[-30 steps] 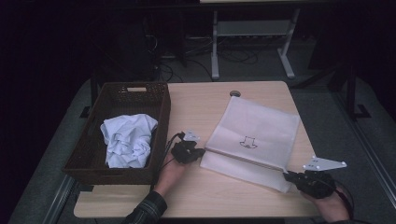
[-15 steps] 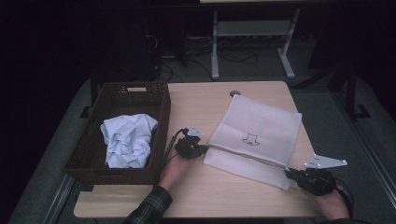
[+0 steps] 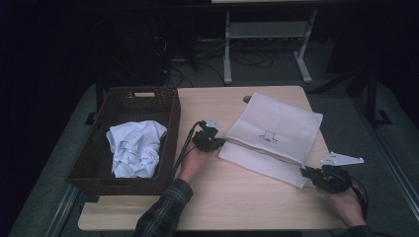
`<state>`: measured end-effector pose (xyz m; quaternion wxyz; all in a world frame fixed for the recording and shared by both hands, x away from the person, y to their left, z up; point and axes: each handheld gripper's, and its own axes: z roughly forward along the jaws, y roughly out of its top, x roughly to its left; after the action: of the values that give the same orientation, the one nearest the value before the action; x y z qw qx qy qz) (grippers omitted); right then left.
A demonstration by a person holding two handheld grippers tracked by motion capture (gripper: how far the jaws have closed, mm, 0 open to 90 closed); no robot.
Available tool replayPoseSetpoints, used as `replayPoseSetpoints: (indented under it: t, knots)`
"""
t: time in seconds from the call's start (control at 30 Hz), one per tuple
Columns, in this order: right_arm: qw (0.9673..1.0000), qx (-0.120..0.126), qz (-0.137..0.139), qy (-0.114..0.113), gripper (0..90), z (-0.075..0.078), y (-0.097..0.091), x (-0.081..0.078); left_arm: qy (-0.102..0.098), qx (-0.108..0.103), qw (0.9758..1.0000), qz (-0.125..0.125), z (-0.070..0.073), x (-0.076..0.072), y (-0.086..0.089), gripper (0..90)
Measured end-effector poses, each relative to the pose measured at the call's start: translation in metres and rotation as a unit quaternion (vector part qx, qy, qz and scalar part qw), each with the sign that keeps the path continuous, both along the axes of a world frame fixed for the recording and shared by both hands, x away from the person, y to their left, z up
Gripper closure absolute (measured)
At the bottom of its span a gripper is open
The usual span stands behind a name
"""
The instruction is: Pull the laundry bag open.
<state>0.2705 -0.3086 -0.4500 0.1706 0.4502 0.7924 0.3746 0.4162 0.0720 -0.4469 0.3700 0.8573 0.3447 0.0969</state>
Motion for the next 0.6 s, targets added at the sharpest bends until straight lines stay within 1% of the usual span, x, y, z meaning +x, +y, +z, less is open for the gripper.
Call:
replayPoseSetpoints:
  t: [0.13,0.23,0.27,0.3,0.43,0.53,0.6]
  knots:
    - [0.9999,0.005,-0.014,-0.004,81.9,0.0,-0.004,0.009,-0.001,-0.005,1.0,0.006,0.002,0.012,-0.007,86.9]
    - [0.9996,0.01,-0.026,-0.006,81.7,-0.002,-0.008,0.017,-0.001,-0.007,1.0,0.004,0.002,0.021,-0.01,86.8]
    - [0.9995,0.01,-0.03,-0.005,81.6,-0.002,-0.009,0.018,-0.001,-0.012,0.9999,0.004,0.001,0.026,-0.012,86.8]
    - [0.9994,0.008,-0.034,-0.006,81.4,-0.003,-0.01,0.021,0.0,-0.012,0.9999,0.004,0.0,0.029,-0.014,86.8]
    - [0.999,0.004,-0.045,-0.003,80.6,-0.007,-0.013,0.032,-0.001,-0.008,1.0,0.003,-0.007,0.042,-0.02,86.6]
    - [0.9987,0.003,-0.05,0.0,79.6,-0.01,-0.016,0.037,0.004,-0.007,1.0,0.001,-0.012,0.047,-0.024,86.4]
    - [0.9988,0.002,-0.05,0.003,78.7,-0.012,-0.017,0.037,0.008,-0.005,1.0,-0.001,-0.016,0.049,-0.025,86.2]
